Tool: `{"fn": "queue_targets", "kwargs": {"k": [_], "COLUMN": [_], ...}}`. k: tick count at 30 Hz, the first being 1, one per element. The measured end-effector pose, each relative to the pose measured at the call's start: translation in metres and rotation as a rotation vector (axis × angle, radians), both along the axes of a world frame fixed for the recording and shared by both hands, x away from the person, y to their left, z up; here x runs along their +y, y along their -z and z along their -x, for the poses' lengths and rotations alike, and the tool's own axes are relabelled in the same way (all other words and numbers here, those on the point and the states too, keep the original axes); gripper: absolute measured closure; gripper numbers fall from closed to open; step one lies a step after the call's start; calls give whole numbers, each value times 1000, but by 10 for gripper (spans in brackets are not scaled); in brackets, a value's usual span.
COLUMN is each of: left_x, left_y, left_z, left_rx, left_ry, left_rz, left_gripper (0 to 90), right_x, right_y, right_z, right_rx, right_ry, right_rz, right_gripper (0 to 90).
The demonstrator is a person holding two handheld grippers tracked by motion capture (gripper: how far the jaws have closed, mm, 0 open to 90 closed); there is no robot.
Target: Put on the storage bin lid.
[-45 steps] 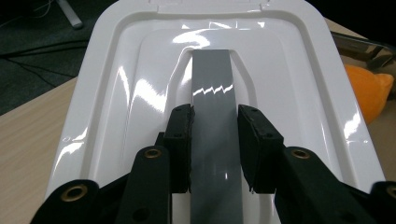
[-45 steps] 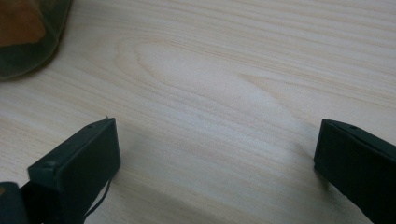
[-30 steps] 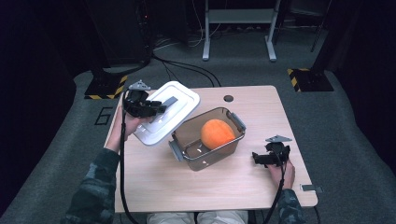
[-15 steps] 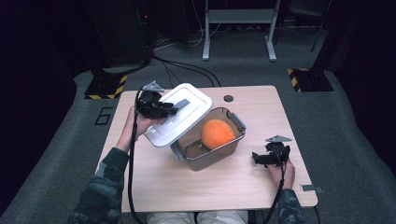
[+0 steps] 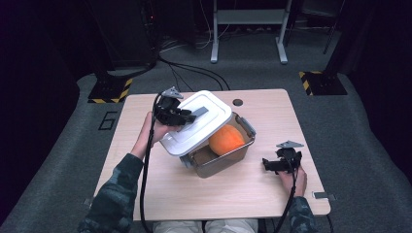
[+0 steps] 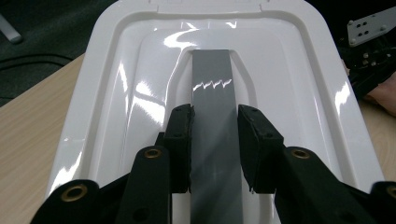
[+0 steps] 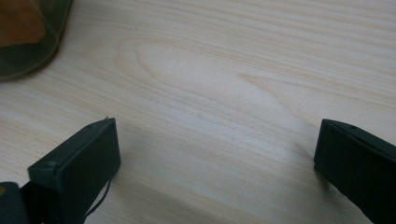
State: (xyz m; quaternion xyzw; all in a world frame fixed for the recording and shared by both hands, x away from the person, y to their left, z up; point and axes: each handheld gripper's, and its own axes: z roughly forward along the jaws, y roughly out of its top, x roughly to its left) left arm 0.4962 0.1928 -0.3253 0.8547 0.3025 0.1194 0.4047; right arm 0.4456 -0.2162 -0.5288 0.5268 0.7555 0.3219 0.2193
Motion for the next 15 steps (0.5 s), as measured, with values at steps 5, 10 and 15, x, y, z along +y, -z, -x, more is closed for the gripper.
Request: {"fn": "queue_targets", "kwargs": {"k": [5,10,15], "left_x": [-11,-24,-38], "left_y": [1,5,10], "left_z": [0,0,0], "left_rx": [7,17,29], "left_ry": [21,44,68], "left_rz": [-7,-15,-32], "left_gripper": [666,666,666], "right_x": [0,0,0], "right_y": [0,0,0], "right_z": [0,0,0], "right_rx": [0,-1,-1], "right_ry": [0,3,3], "right_rz": [0,-2,-3], "right_gripper": [0,0,0]}}
